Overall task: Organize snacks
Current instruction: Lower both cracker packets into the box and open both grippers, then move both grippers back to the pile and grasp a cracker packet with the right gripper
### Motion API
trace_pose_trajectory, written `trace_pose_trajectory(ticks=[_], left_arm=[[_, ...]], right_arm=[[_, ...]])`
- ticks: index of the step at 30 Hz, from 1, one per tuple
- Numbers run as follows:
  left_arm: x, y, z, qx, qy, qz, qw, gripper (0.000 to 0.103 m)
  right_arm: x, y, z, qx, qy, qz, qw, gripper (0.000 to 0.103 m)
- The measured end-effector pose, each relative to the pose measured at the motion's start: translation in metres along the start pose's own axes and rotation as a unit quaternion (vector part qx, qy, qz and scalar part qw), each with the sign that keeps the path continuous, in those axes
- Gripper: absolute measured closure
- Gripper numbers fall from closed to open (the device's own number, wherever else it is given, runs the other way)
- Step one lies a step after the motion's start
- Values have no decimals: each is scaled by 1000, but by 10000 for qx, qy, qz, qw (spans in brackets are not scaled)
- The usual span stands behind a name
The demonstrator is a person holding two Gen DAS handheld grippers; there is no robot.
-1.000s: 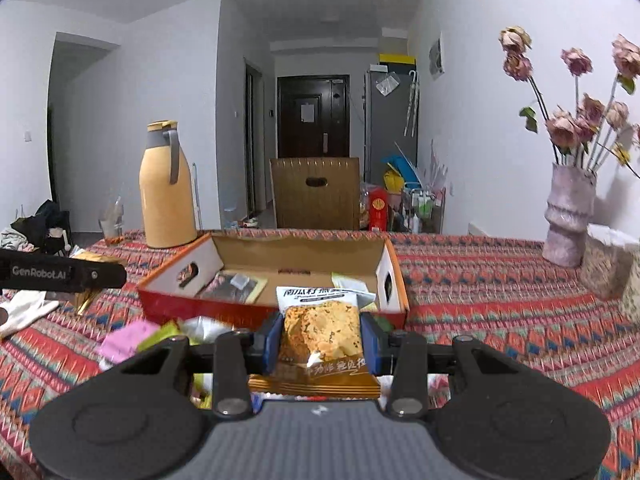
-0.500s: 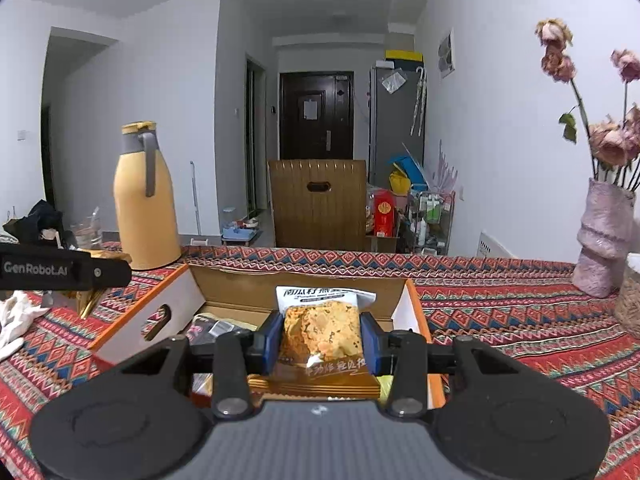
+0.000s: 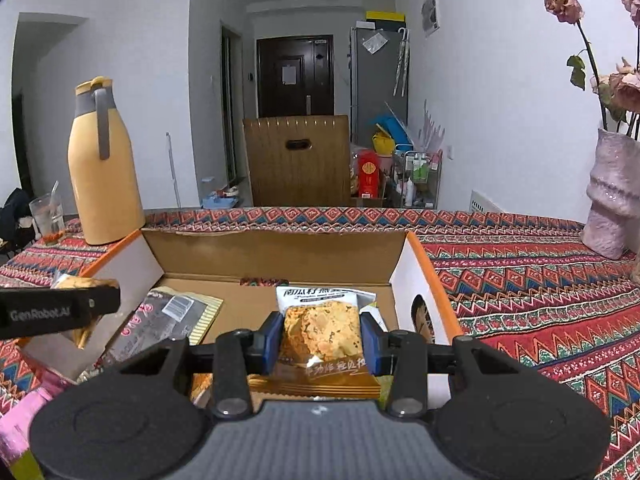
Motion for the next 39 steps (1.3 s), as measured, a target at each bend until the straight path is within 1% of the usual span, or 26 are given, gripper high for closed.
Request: trace_pose_trajectory(ticks=[2,4,5,6,7,8,9,11,19,24,30,34,39], left_arm=[[0,-3,-1,17,-6,-22,10000,44],[-2,-5,-1,46,-32,-28,10000,35],[-2,-8,-1,86,-35,-25,10000,29],[-3,-10,-2,108,-50,-52,9999,22],[-2,-11,0,123,-71,-64,9999,17],[-3,-12,0,145,-91,-43,9998,7],[-3,-14,1,170,-111,-6,9998,0],[-4,-17,1,228,-125,51,9996,0],[-5,-21,3,168,-171,34,9997,0],[-4,-32,6,287,-158,7,9995,0],[-3,-44,11,326,-121,75,9994,0],[-5,-52,11,255,-111,101,9996,0],[-10,-67,6,265,-84,65,9996,0]], right_arm=[[0,-1,-1,-19,-6,8,10000,63],[1,-3,-1,-28,3,22,10000,61],[1,-4,-2,-21,6,18,10000,58],[1,-5,-2,-24,13,21,10000,45],[1,-6,-2,-22,19,25,10000,26],[1,-8,-2,1,23,26,10000,15],[1,-10,-2,40,46,6,10000,0],[1,-14,-1,103,77,-32,9999,0],[4,-18,0,153,188,-11,9997,0],[2,-26,4,250,176,-37,9995,0],[-3,-44,10,410,112,-61,9991,0],[-6,-57,8,405,55,-61,9991,0],[-10,-74,-1,338,51,-14,9994,0]])
Point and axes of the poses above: each gripper's, at about its wrist camera, not at the fingertips, and y roughly the way its jaws point, x to its right, z to its top, the point moved 3 cm from there along y, roughly the way its jaws point, and after that the axes turned 4 degrees about z, right-handed, at the moved point
